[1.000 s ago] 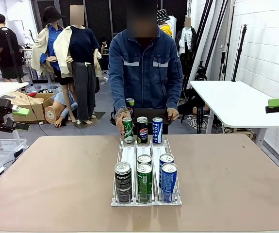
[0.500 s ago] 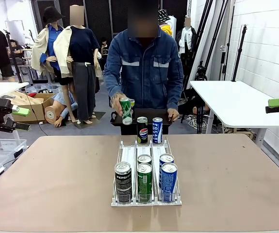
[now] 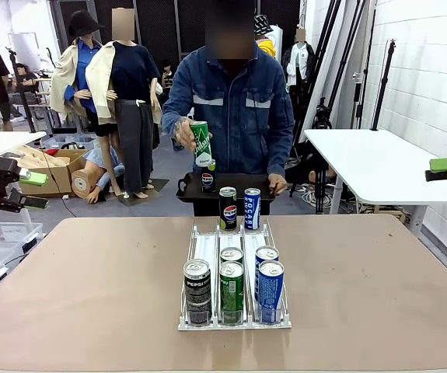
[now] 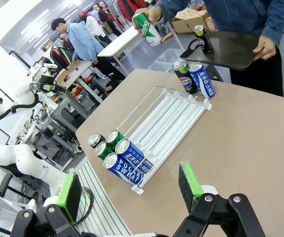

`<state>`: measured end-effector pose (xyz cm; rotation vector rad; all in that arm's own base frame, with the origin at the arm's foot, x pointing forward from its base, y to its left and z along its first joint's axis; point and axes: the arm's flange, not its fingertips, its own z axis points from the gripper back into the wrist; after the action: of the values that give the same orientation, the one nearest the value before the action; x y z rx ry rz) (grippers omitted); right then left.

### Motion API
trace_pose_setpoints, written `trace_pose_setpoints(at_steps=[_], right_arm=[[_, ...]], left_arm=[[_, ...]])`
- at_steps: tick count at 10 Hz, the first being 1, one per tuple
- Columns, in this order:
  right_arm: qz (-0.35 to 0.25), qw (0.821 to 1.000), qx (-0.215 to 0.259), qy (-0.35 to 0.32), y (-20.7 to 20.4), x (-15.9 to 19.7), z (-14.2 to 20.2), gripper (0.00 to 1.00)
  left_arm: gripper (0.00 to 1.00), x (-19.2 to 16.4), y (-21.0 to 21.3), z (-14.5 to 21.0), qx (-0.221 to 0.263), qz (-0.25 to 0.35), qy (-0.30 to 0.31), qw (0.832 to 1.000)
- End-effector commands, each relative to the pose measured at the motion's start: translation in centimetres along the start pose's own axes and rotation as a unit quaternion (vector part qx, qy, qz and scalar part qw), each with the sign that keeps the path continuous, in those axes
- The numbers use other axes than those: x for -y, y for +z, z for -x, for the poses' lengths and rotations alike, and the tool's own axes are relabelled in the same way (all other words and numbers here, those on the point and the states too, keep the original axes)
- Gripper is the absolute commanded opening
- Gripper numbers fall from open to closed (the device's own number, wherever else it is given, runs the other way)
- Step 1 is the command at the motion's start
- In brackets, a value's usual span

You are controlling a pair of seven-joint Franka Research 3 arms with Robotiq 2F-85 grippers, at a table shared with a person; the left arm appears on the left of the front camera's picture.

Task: Retrieve and hand over the desired beverage to the person.
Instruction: Pick up another can of the same type that the person held from the Automatic Can Dispenser.

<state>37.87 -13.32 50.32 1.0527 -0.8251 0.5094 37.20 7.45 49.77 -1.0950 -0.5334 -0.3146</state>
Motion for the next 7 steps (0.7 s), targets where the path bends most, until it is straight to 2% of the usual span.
trace_pose_setpoints(at_steps=[1, 7], right_arm=[[-0.004, 1.0, 0.003, 0.002, -0.06, -0.05, -0.07, 1.0], [-0.004, 1.0, 0.003, 0.002, -0.06, -0.05, -0.07, 1.0]], left_arm=[[1.0, 0.14, 0.31, 0.14, -0.003, -0.003, -0.004, 1.0], [1.0, 0.14, 0.31, 0.14, -0.003, -0.003, -0.004, 1.0]])
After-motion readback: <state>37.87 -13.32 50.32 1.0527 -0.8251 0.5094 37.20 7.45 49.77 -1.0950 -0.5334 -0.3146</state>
